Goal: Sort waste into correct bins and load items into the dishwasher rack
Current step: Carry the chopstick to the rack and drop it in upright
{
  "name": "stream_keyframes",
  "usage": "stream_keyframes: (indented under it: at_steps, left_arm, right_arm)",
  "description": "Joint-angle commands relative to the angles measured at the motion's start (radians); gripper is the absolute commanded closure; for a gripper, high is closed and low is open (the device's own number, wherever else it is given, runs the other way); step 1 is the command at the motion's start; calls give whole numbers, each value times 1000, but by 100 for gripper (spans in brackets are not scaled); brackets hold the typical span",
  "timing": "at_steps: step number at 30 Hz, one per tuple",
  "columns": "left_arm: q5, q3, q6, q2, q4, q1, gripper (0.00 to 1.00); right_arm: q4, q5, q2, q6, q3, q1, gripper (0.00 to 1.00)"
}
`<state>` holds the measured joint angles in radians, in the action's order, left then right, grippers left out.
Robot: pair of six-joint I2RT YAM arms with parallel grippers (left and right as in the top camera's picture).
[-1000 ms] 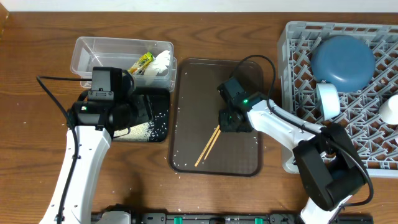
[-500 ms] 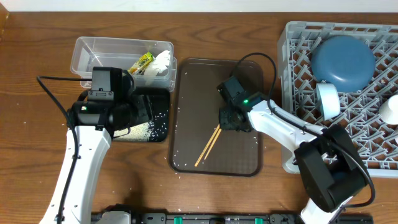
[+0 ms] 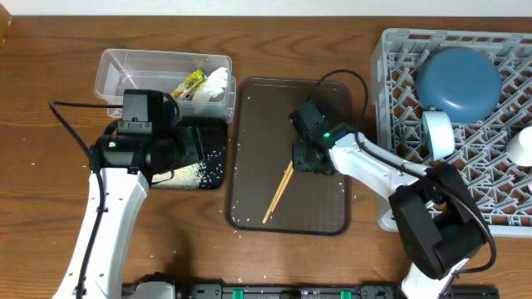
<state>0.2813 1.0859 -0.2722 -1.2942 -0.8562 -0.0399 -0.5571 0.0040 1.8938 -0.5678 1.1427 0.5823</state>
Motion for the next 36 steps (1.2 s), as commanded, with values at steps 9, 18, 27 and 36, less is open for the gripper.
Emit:
stream_keyframes:
  at_steps: [9, 18, 27, 36]
  left_arm:
    - [-10, -9, 10, -6, -3, 1, 36]
    - [-10, -9, 10, -6, -3, 1, 36]
    - [-10, -9, 10, -6, -4, 2, 36]
    - [-10, -9, 10, -6, -3, 1, 36]
  right_arm:
    - [15, -11, -78, 0, 9, 21, 61]
    - [24, -8, 15, -1, 7, 21, 61]
    - [2, 19, 88, 0, 7, 20, 62]
    - [-102, 95, 55, 0, 8, -23, 99]
